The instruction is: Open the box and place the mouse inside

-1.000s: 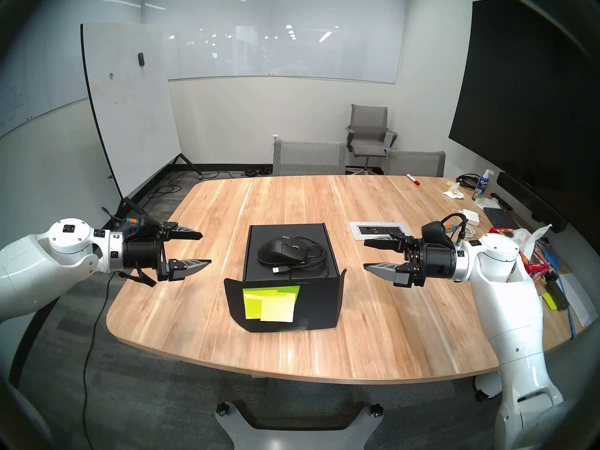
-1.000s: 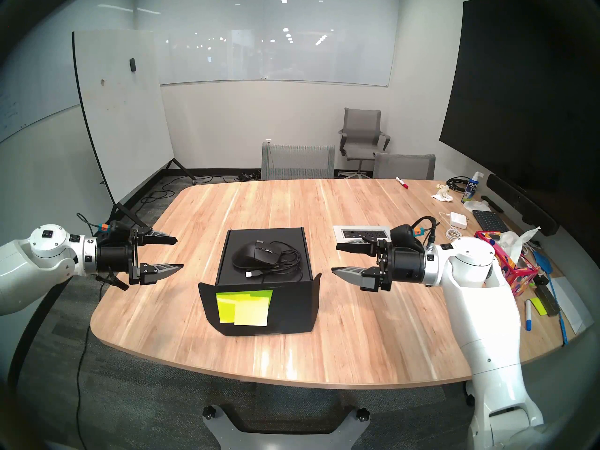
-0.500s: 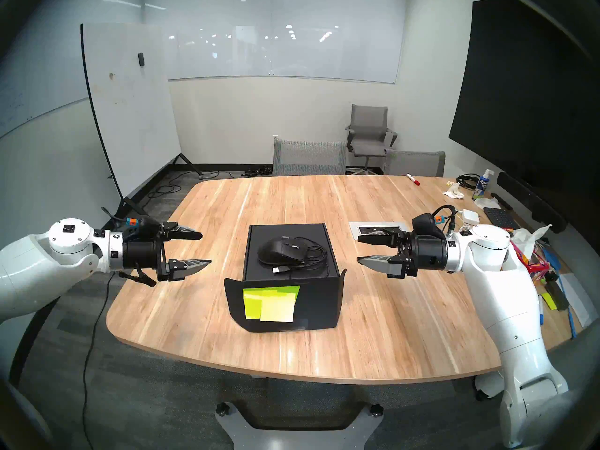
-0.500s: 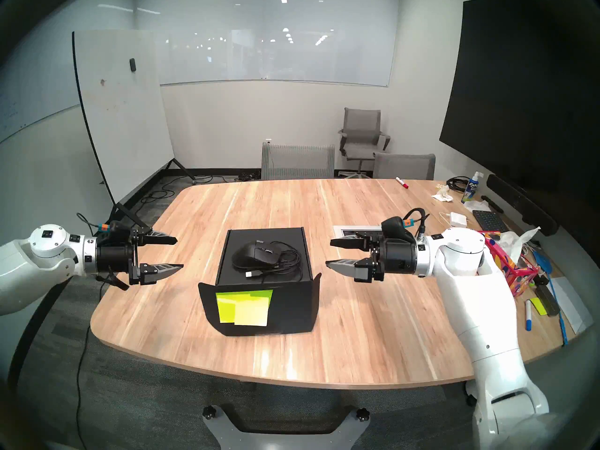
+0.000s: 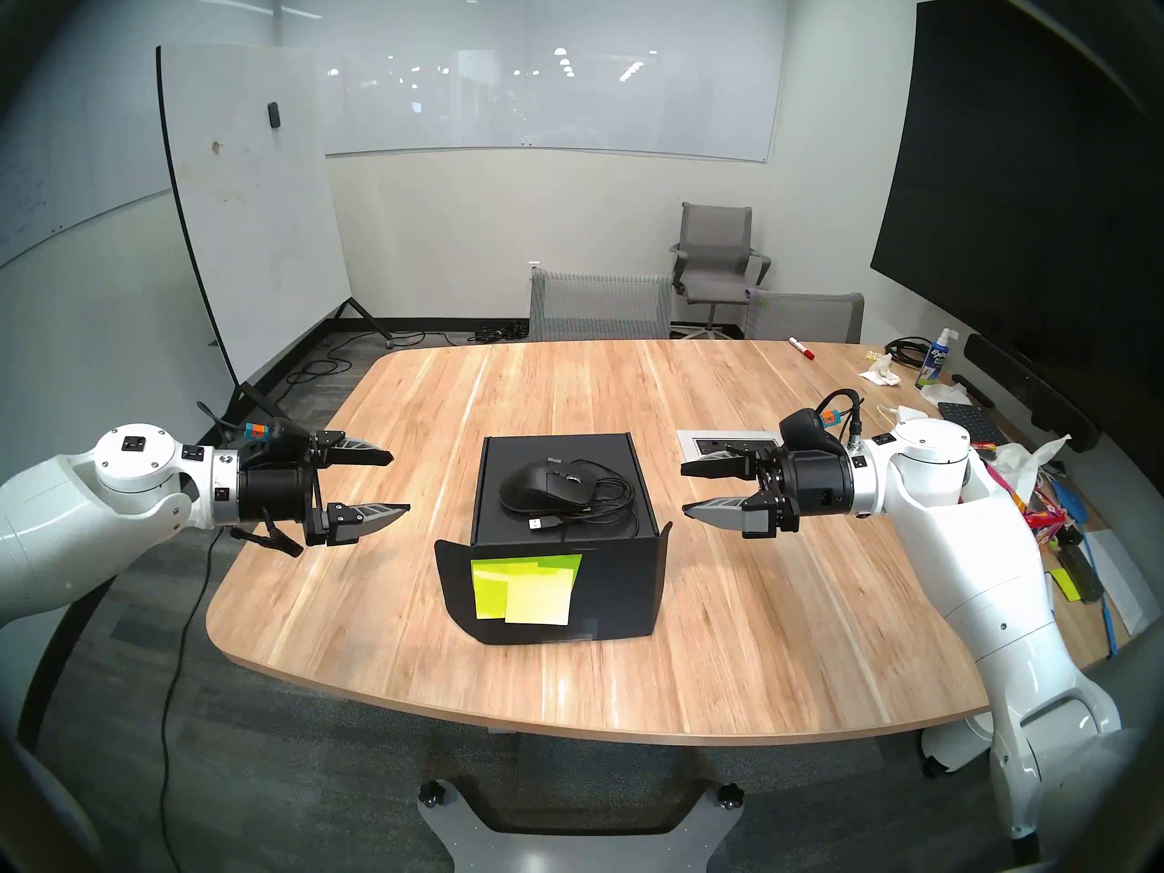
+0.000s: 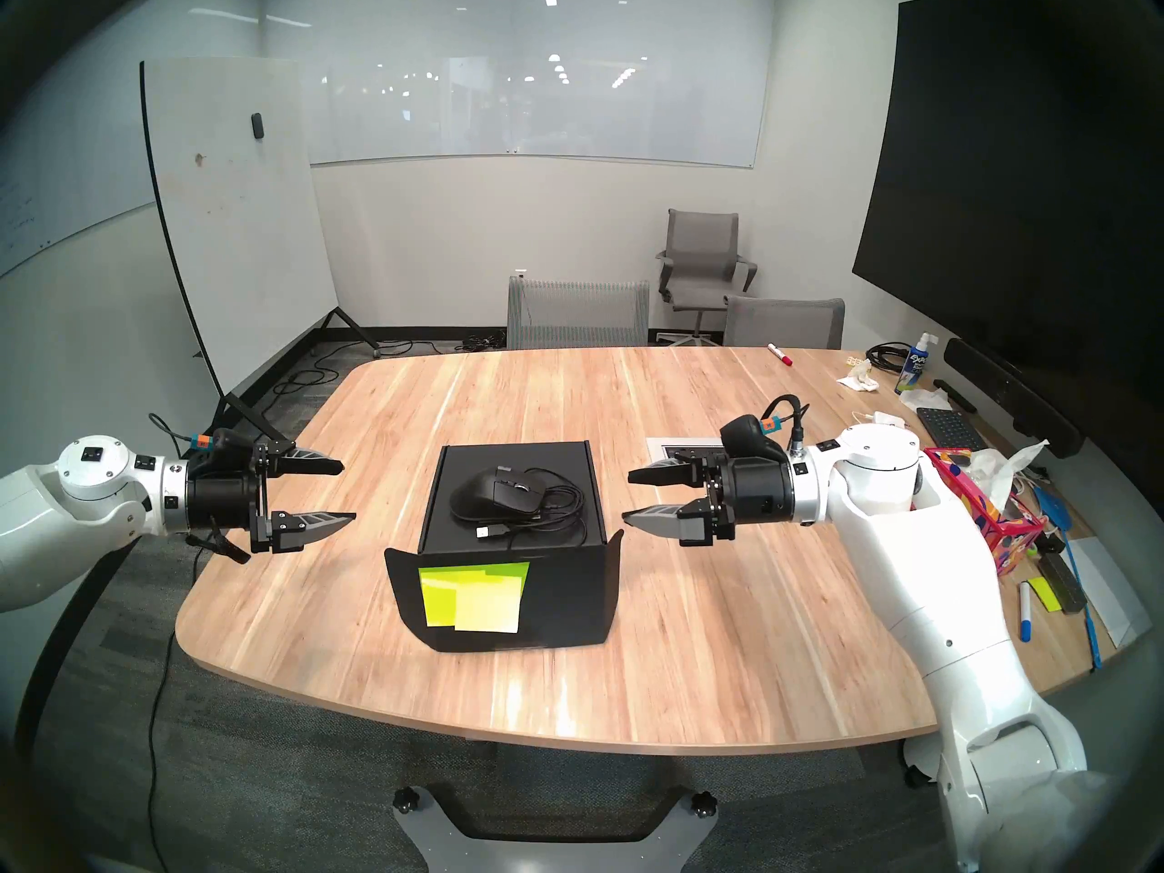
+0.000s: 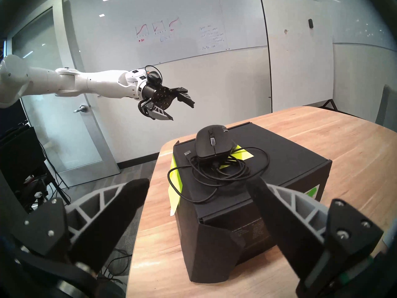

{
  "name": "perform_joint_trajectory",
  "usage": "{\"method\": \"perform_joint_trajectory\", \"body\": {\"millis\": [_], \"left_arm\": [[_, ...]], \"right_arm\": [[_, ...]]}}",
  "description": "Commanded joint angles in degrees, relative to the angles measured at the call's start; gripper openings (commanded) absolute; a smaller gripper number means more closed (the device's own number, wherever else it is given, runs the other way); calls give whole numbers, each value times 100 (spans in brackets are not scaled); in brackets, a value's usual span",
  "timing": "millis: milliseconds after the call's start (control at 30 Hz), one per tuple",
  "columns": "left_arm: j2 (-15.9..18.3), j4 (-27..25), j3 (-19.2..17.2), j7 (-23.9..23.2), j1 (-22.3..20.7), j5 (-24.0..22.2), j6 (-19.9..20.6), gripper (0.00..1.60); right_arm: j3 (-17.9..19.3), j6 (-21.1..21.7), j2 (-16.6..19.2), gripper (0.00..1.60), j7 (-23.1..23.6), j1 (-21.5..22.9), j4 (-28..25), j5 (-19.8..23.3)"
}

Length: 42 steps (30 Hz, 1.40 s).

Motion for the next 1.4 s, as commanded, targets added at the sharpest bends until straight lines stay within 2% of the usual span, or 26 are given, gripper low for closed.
{"method": "perform_joint_trajectory", "body": {"millis": [0, 200, 500, 800, 967, 1367], "left_arm": [[14, -4, -70, -8, -70, -33, -37, 160], [15, -3, -65, -10, -74, -36, -40, 160], [15, -2, -59, -12, -79, -39, -44, 160], [16, -1, -53, -12, -84, -41, -46, 160], [17, -2, -48, -10, -89, -41, -45, 160], [19, -3, -38, -7, -97, -41, -45, 160]], "right_arm": [[-369, -245, 344, 160, 445, 521, -34, -41], [-514, -539, 368, 160, 445, 631, 22, -144], [-482, -930, 321, 160, 445, 636, 51, -215], [-534, -1211, 174, 160, 445, 735, 309, -229], [-689, -1504, -74, 160, 445, 964, 732, -268], [-968, -1768, -272, 160, 445, 1343, 1237, -257]]}}
